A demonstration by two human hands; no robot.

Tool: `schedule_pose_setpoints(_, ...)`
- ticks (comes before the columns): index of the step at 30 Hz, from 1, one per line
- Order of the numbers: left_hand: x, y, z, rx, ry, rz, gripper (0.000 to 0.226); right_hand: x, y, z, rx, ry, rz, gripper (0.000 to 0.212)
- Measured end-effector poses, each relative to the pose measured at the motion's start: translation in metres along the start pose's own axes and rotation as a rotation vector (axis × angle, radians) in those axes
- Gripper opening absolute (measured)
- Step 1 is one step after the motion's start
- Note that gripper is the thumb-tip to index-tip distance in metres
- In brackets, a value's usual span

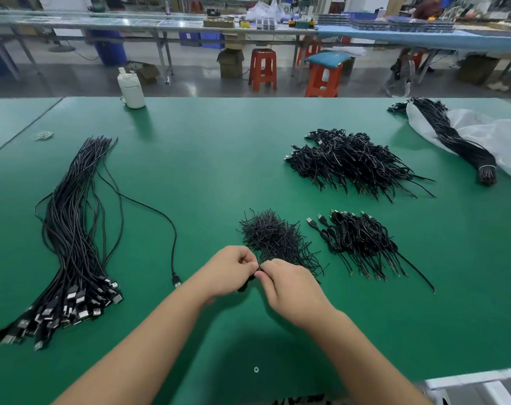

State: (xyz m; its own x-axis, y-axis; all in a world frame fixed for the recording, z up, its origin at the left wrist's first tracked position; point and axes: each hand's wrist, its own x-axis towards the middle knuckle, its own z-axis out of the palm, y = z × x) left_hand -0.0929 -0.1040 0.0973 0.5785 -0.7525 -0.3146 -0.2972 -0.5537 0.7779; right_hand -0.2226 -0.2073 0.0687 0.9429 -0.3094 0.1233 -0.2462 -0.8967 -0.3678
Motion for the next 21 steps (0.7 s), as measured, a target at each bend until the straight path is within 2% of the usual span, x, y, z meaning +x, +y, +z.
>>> schedule_pose_setpoints(3,-0.001,0.001,0.0,-0.136,-0.009,-0.043,0.018,-0.001,-0.001,0.002,0.055,0.07,0.028,0.03)
schedule_pose_setpoints(8,-0.001,0.004,0.0,-0.176,0.035,-0.068,0.016,-0.002,-0.003,0.001,0.013,0.141,0.029,0.033)
schedule_pose_setpoints(12,0.001,0.003,-0.002,-0.186,0.033,-0.104,0.017,-0.002,-0.003,-0.002,-0.084,0.148,-0.062,0.033)
schedule_pose_setpoints(18,0.001,-0.003,-0.007,-0.311,-0.064,-0.145,0.013,-0.006,0.0,-0.003,-0.132,0.283,-0.184,0.017)
schedule_pose_setpoints(21,0.001,-0.006,-0.005,-0.356,0.018,-0.151,0.018,-0.005,0.003,-0.003,-0.162,0.297,-0.236,0.024)
